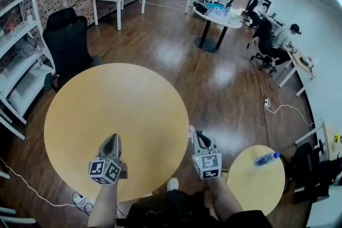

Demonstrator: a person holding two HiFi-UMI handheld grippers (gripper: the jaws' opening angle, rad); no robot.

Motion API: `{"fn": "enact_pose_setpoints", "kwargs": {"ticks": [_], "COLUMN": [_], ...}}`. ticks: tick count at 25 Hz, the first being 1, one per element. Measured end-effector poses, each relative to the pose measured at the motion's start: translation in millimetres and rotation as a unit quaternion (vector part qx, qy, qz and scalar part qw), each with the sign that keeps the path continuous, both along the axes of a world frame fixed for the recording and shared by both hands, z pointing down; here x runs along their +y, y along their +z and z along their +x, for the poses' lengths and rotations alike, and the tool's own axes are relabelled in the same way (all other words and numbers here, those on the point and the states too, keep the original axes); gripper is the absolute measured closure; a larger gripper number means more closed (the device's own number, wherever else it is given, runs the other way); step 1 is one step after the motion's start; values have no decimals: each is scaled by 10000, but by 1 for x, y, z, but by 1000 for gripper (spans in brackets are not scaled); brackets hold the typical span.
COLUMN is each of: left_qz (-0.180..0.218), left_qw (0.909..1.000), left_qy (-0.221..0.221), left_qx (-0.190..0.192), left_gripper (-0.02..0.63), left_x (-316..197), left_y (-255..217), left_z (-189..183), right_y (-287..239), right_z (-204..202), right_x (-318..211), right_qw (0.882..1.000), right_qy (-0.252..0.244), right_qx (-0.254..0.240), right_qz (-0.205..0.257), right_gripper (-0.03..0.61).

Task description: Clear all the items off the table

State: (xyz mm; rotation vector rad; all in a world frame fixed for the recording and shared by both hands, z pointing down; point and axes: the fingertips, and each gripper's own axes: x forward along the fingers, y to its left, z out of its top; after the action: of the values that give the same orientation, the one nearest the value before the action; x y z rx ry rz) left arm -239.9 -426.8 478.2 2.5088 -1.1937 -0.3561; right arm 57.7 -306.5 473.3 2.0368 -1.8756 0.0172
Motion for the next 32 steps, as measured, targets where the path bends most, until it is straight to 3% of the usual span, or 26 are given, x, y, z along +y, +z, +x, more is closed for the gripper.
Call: {"fn": "enact_pose_setpoints", "kwargs": {"ticks": [5, 13, 17, 20, 26, 32], "left_qz": [166, 397, 506, 581, 617, 653], "left_qw": [9973, 9896, 9816, 9704, 9325, 8631], "left_qy": [711, 1382, 1840, 2343, 3546, 4996], "left_qx": [27, 28, -10, -71, -310, -354], "left_gripper": [612, 612, 612, 613, 612, 612], "left_x": [13, 53, 111, 166, 281, 392], "left_y": [-7, -31, -35, -33, -22, -8], "left_z": [61, 151, 222, 281, 387, 480], "right_y": [3, -4, -9, -10, 8, 27], "right_z": [53, 123, 174, 209, 266, 299], "right_x": [49, 134, 198, 259, 411, 537], "right_qw": [9965, 9866, 9787, 9725, 9451, 9016], "right_qy": [816, 1543, 1866, 2110, 3126, 4263], "right_qx": [-83, -242, -443, -438, -422, -367], "right_qz": [162, 468, 734, 879, 850, 644], "right_gripper": [574, 574, 574, 574, 574, 575]}}
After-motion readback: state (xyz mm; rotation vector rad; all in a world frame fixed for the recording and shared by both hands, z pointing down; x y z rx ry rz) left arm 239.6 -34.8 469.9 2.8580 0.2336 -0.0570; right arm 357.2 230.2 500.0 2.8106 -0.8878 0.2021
